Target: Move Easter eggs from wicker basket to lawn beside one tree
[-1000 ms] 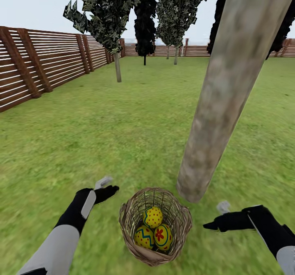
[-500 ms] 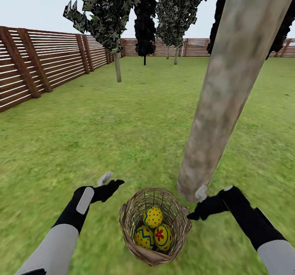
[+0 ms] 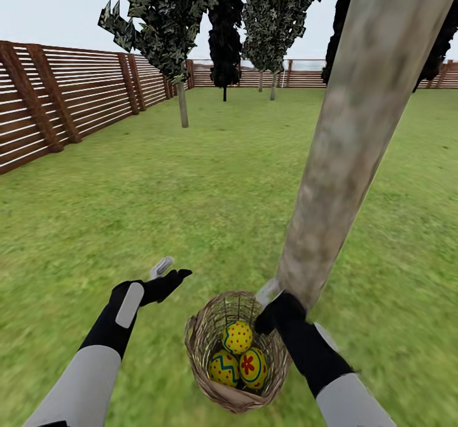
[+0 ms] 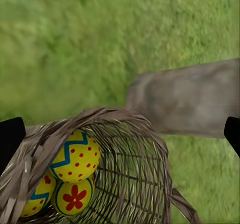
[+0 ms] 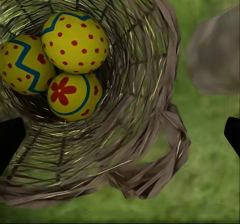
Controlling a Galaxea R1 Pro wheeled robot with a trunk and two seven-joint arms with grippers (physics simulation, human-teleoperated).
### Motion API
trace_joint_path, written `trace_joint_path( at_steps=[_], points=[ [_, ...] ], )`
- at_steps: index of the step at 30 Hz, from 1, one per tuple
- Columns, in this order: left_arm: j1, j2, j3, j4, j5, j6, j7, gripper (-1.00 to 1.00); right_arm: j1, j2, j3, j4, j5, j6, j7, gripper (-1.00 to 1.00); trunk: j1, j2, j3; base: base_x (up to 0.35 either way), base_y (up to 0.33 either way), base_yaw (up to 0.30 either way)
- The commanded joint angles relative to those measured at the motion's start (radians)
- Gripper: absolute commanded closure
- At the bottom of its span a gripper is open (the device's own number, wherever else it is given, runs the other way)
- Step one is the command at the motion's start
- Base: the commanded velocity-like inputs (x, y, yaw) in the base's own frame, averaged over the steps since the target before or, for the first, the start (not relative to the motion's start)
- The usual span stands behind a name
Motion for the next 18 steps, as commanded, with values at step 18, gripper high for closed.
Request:
trace_joint_path(
  at_steps=[18],
  points=[
    [-0.001,-0.001,0.005,-0.075,0.003,0.086,-0.004,-1.0,-0.002,0.016,-0.069,0.06,-0.081,-0.056,-0.072,-1.0,0.054,-0.098,-0.045,0.0,0.0,0.0]
  ],
)
